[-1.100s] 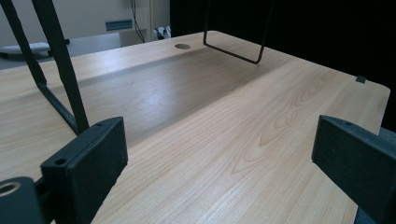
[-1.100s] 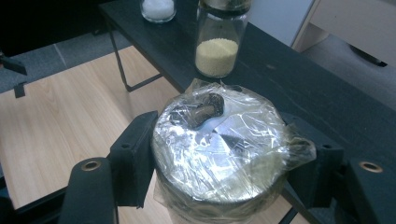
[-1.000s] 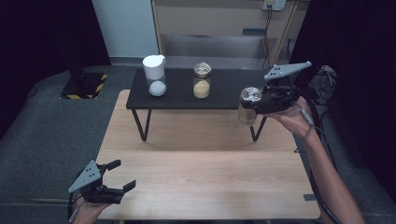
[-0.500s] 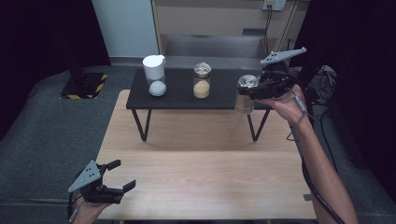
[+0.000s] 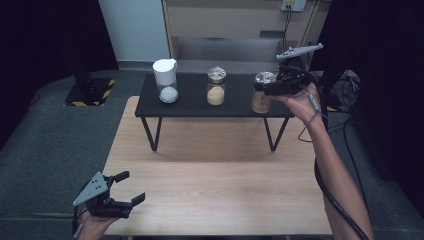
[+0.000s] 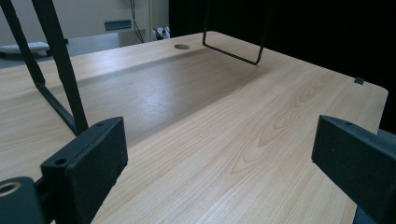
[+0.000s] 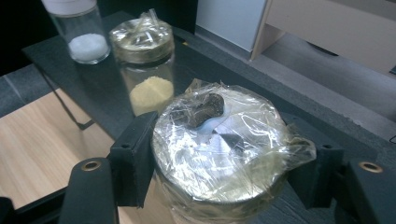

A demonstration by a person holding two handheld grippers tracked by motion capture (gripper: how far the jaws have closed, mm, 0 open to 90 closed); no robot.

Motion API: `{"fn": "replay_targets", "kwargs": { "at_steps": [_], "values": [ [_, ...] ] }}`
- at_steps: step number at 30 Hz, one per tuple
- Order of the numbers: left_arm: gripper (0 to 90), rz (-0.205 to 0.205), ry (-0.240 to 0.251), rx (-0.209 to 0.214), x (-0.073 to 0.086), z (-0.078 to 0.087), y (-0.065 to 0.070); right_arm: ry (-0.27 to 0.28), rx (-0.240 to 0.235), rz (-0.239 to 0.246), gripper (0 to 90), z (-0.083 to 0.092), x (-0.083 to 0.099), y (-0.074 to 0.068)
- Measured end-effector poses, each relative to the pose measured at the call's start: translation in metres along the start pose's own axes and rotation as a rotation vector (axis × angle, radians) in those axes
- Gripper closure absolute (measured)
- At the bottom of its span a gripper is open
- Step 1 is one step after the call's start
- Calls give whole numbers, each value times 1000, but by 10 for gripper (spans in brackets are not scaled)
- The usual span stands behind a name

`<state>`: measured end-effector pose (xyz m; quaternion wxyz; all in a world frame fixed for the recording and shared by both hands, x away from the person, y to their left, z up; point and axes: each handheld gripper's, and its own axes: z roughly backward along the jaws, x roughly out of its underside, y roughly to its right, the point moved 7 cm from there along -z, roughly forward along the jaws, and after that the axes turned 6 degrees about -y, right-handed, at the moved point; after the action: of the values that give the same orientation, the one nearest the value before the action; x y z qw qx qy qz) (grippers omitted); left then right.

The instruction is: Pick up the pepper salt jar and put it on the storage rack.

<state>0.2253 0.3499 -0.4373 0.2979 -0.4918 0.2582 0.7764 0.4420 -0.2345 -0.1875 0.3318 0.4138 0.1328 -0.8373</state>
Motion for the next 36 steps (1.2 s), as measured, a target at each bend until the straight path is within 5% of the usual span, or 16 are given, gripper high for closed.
{"fn": "replay_targets", "kwargs": {
  "at_steps": [18,36],
  "values": [
    [27,2,0,2,0,0,-1,42,89,-81,341,-17,-3,13],
    [27,5,-2,8,0,-1,-1,41,123,-126,341,-40,-2,22]
  ]
}}
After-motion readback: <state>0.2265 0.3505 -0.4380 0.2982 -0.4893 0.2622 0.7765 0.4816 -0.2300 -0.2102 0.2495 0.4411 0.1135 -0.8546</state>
